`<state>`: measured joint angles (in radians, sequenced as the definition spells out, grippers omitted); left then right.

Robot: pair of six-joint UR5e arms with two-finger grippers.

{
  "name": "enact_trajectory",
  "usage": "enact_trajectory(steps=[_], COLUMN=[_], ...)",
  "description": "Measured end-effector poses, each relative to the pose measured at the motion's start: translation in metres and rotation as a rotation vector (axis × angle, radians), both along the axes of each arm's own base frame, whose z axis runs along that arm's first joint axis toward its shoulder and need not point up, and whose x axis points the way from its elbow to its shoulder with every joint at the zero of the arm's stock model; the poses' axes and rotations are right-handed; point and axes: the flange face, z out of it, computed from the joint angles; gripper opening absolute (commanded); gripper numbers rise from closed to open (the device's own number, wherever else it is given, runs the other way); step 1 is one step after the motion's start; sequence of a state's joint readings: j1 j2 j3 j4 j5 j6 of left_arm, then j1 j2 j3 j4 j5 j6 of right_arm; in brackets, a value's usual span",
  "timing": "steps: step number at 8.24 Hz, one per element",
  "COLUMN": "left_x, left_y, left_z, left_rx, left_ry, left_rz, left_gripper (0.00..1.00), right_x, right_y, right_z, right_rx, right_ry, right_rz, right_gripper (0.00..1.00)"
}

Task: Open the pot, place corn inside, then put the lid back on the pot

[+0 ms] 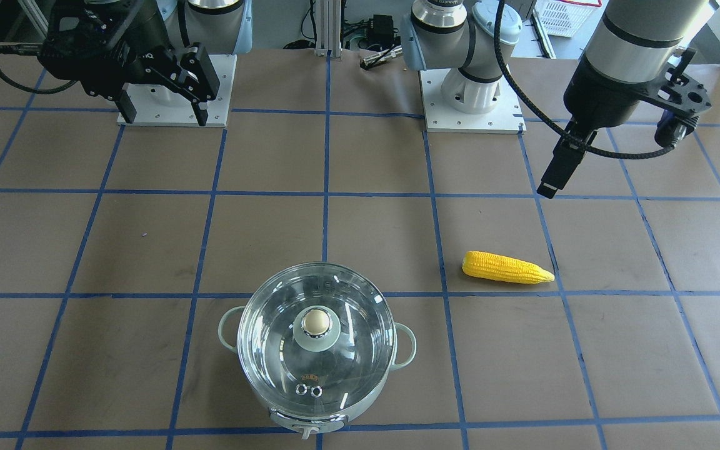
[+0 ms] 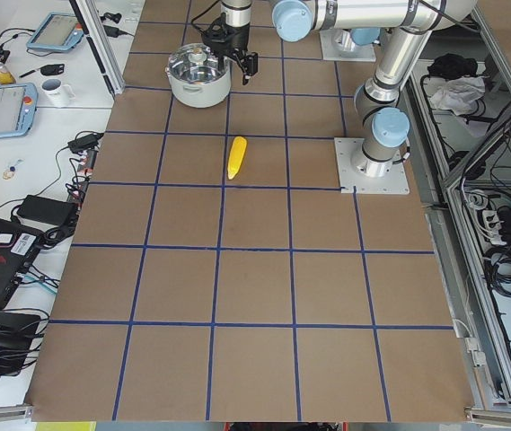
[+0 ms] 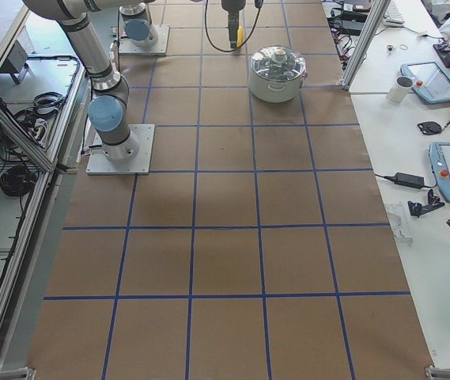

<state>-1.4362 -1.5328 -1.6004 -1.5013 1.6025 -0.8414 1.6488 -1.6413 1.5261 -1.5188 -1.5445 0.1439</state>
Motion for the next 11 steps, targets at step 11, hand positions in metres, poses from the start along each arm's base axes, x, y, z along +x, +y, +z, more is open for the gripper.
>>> enact_trajectory(steps=[11], left_x=[0.077], left_y=[-0.013], left_z=[-0.105], left_rx=[0.137], left_ry=[0.030], left_rz=[0.319], left_gripper=[1.00], right_x=[-0.001], right_y=[0.000], right_z=[0.000], right_rx=[-0.001], right_ry=[0.012], right_rz=[0.007], right_gripper=[1.00])
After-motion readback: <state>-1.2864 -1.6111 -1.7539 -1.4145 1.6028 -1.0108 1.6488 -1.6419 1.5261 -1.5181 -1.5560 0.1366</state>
